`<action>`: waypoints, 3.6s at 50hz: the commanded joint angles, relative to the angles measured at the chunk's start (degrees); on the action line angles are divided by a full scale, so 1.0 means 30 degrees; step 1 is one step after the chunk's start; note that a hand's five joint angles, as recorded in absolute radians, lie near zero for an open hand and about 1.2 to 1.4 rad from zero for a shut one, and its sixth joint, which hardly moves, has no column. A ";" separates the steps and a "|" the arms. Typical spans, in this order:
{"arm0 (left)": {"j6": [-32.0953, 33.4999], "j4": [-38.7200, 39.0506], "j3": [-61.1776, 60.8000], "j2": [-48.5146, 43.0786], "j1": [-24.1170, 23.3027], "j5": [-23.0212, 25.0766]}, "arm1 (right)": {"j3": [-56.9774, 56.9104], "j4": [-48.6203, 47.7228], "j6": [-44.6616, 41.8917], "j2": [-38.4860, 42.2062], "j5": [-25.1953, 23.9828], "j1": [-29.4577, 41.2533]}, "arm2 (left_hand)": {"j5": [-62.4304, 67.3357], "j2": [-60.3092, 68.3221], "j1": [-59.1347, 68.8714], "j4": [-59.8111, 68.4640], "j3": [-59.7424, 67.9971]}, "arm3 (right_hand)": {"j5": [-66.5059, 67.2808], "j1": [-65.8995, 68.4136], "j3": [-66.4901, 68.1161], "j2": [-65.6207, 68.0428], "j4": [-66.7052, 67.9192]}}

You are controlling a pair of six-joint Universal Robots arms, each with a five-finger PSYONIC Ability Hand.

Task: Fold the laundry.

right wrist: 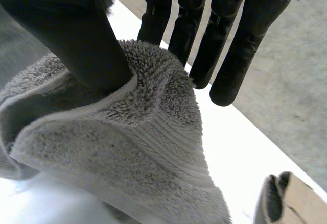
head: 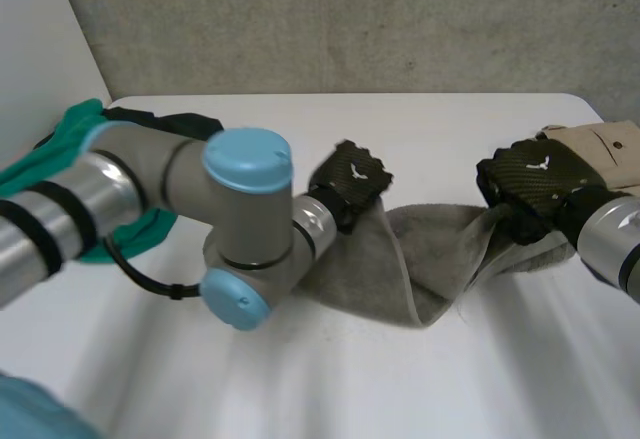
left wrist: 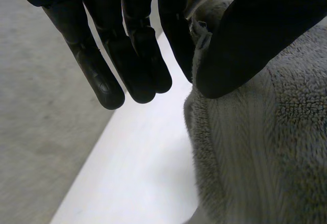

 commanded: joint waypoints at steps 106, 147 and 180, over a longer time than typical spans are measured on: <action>-0.2450 0.8047 -1.2918 0.8998 0.6362 -0.3805 | -0.4521 -0.0633 0.2416 0.8796 0.1107 -0.3322 | 0.4622 0.3886 0.5522 0.3813 0.3994 | 0.4604 0.8079 1.0030 0.4313 0.3959; 0.1447 0.4490 -1.1405 0.6870 0.5396 -0.4506 | -0.5512 -0.0128 -1.2449 0.7875 0.4913 -0.2532 | 0.4622 0.3886 0.5522 0.3813 0.3994 | 0.4604 0.8079 1.0030 0.4313 0.3959; 0.3616 0.9503 -0.7966 0.4310 0.3668 -0.6237 | -0.6252 -0.6204 -0.3665 0.7092 0.3130 -0.3553 | -1.8711 -1.9447 -1.7811 -1.9520 -1.9339 | -1.8729 -1.5254 -1.3304 -1.9020 -1.9374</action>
